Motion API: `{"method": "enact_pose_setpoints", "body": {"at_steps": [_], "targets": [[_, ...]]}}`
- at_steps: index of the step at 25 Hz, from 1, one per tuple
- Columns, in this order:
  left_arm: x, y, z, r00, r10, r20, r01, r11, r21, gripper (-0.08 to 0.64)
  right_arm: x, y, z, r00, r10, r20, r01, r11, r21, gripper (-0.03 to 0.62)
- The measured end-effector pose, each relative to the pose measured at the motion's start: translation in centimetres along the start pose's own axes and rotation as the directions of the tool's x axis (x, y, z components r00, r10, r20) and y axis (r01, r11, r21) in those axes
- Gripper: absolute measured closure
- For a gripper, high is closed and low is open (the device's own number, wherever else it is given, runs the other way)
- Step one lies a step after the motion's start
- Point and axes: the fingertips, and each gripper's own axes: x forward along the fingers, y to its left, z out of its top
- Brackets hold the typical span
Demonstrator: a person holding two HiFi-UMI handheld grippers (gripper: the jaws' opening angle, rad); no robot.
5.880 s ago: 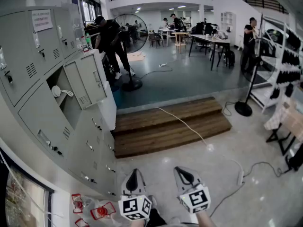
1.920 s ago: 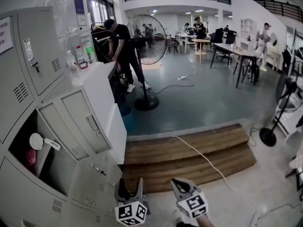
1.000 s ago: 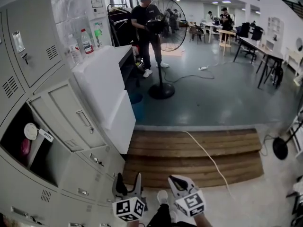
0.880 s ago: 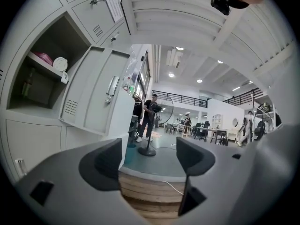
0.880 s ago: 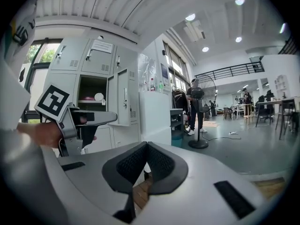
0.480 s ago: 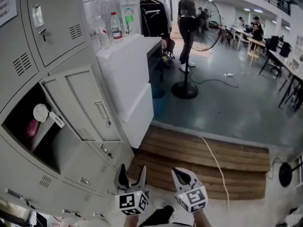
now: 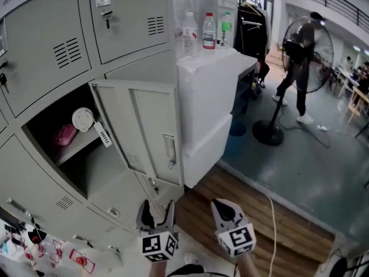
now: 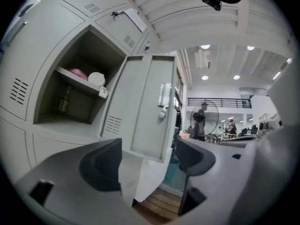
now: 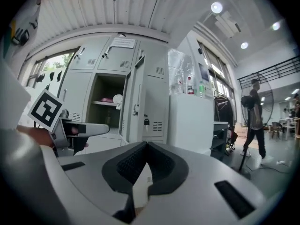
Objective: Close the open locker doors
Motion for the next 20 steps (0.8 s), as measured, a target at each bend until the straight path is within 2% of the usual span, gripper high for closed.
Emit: {"method": "enact_pose_setpoints", "body": {"at_steps": [5,10,14,20], "targets": [[-0.4,5.7,-0.8,0.982,0.187,-0.001,-0.187,0.982,-0.039,0.219,4.2,1.6,1.2,0.992,0.127,0.008,-0.126,0.991,-0.043,0.587],[-2.3,8.3,0.1,0.952,0.306,0.026,-0.304,0.951,-0.059,0.219,6.9,3.0,1.0,0.971,0.236,-0.027,-0.237,0.969,-0.063,0.587],[-5.7,10.9,-0.2,0.908,0.419,0.026,-0.415,0.906,-0.082,0.219,8.1,5.8,1.1,0.947,0.319,-0.046,-0.322,0.944,-0.078,0.586],[-9.8,13.7,-0.6,0.820,0.572,0.032,-0.565,0.816,-0.118,0.220,9.6,9.7,2.0,0.890,0.454,-0.035,-0.455,0.881,-0.129,0.586]]}}
